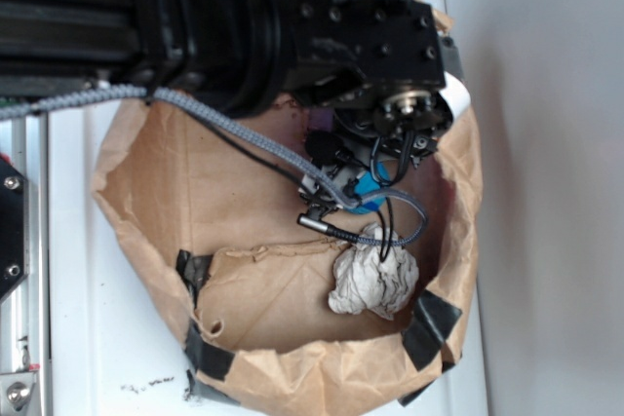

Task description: Grab the wood chip.

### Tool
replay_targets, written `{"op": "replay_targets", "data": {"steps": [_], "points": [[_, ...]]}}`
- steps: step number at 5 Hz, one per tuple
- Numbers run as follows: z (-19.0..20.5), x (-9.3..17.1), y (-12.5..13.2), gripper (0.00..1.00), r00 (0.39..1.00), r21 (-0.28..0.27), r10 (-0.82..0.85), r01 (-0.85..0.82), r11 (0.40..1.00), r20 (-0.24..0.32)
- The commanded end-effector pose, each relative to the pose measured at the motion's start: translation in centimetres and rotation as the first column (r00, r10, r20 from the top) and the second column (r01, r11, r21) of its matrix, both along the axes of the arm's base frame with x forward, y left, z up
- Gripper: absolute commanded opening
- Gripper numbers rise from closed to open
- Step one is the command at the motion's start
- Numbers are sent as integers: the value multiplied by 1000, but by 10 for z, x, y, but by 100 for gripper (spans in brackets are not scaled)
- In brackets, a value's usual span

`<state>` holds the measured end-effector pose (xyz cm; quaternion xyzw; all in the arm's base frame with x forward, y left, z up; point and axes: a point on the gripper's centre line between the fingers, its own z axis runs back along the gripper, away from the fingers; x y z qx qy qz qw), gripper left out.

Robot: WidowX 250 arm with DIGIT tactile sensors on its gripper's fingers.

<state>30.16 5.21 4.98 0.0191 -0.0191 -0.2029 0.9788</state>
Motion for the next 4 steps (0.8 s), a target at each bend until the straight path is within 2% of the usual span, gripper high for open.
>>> {"op": "replay_targets", "data": {"steps": [1,2,3,4], "points": [[14,10,-6,100,998,12,-29,28,1000,52],[-3,11,-14,100,995,17,-18,16,1000,96],[-18,9,-24,98,994,53,-29,24,998,104],[-17,7,-24,0,993,39,-1,-4,999,121]]}}
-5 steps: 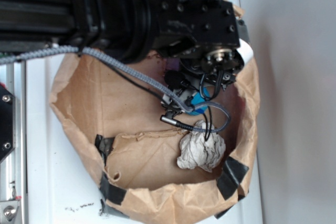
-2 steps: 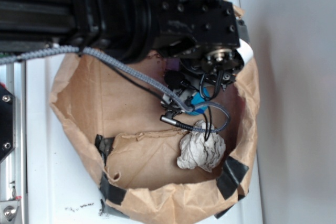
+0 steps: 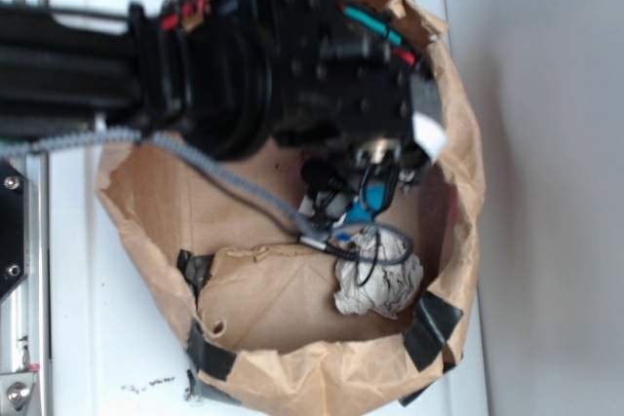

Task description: Grab the wood chip.

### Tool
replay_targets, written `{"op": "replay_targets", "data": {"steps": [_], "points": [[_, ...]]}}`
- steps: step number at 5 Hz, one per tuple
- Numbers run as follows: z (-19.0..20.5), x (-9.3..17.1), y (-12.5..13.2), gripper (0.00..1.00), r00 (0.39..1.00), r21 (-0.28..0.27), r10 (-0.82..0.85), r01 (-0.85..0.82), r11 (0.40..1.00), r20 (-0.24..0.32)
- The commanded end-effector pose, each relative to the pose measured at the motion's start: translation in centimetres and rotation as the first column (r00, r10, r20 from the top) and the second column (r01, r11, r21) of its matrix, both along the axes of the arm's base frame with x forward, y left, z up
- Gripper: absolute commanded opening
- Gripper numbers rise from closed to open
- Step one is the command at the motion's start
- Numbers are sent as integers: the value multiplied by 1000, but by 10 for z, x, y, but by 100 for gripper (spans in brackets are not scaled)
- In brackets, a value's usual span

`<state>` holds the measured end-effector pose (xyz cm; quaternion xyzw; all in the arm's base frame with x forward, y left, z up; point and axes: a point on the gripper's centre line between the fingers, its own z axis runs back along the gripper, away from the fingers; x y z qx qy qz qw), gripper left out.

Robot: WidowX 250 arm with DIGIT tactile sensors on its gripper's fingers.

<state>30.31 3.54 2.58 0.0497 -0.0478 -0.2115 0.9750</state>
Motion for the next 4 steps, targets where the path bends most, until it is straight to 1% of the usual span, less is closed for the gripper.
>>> {"op": "replay_targets", "data": {"steps": [1,2,3,4], "points": [[9,5,-6,0,996,-1,37,-37,999,83],[13,6,-2,0,995,-15,50,-49,999,84],[21,0,-1,0,992,-18,61,-60,998,115],[46,-13,5,0,984,-54,69,-61,997,162]]}}
